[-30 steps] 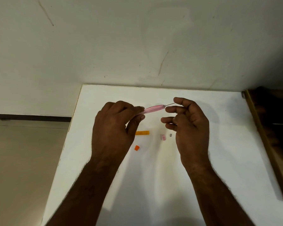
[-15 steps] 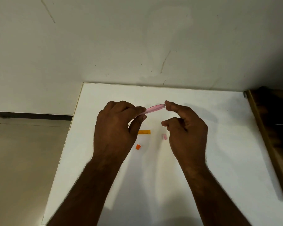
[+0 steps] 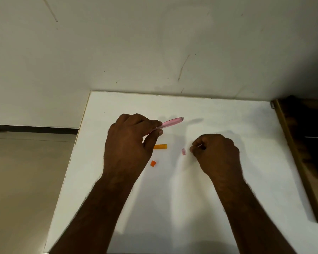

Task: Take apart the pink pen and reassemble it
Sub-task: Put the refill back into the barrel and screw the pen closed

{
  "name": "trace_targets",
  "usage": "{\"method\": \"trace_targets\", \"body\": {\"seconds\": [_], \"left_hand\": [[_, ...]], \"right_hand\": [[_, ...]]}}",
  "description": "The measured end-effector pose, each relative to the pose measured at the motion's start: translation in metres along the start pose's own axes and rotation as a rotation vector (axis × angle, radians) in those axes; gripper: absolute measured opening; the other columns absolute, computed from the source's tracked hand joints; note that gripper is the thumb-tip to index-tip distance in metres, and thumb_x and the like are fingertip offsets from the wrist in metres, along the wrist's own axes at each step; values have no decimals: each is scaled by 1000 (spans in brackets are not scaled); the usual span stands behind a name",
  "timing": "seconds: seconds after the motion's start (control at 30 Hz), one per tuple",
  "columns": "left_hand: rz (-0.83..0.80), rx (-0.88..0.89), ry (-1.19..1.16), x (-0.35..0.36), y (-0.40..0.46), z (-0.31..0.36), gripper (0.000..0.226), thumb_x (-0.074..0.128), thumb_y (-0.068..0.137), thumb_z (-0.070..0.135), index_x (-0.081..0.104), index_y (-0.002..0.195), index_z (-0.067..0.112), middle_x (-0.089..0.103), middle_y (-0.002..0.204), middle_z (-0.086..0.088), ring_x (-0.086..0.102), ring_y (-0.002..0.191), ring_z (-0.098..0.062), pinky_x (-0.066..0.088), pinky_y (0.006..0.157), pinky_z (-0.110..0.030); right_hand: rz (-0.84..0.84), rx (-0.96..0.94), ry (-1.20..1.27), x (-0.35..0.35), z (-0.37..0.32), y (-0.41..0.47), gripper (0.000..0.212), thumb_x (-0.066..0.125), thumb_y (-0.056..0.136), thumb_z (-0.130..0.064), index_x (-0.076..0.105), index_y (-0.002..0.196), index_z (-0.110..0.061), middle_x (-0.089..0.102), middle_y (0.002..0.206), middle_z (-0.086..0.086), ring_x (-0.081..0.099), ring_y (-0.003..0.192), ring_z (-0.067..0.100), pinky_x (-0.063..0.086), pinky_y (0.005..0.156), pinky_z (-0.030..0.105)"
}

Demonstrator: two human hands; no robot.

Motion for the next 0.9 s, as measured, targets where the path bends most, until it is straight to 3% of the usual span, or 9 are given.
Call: {"method": "trace_targets", "body": {"seconds": [0.23,0.3,0.43,0.5,0.63,0.9], "left_hand": [[-30,7,-12,3,0,1,17,69,92,29,78,106,23,71,91,7,59,86,-21,47,75,-44],[-33,6,-11,4,0,0,17,70,92,30,78,105,24,71,90,7,58,86,-20,47,75,-44],[-37,-5,-19,6,0,-1,16,70,92,30,77,105,25,70,89,9,57,87,-19,47,76,-43],[-33,0,-23,6,-1,1,16,70,91,30,77,104,25,70,89,9,57,87,-19,47,77,-42],[-41,7,-36,7,0,2,16,69,92,31,77,104,26,70,89,10,58,87,-19,47,77,-43],[-37,24,-49,6,-1,2,15,70,92,30,77,104,25,70,90,9,58,87,-18,47,77,-41]], "right_hand": [[5,-30,-88,7,-7,-3,7,68,90,-23,74,85,-21,74,87,-6,69,85,21,51,75,31],[2,2,164,6,-6,0,7,73,87,-21,74,80,-21,75,80,-7,70,81,18,52,75,32],[-73,64,1061,0,-13,3,13,74,90,-7,78,88,-19,79,83,2,76,81,22,58,73,29],[-118,91,1252,0,-16,1,10,73,92,-7,78,95,-15,79,89,7,77,85,23,59,74,26],[-160,122,1374,2,-18,1,11,72,92,-8,76,101,-11,79,94,8,77,87,22,59,76,26],[-152,90,1338,1,-20,-1,13,71,92,-5,77,101,-12,80,93,7,77,89,22,60,78,27]]}}
Point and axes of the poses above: each hand's wrist, its own y-axis towards the middle knuckle, its own x-axis out of the palm, z = x × y, the point moved 8 cm from there along y, towards the middle knuckle
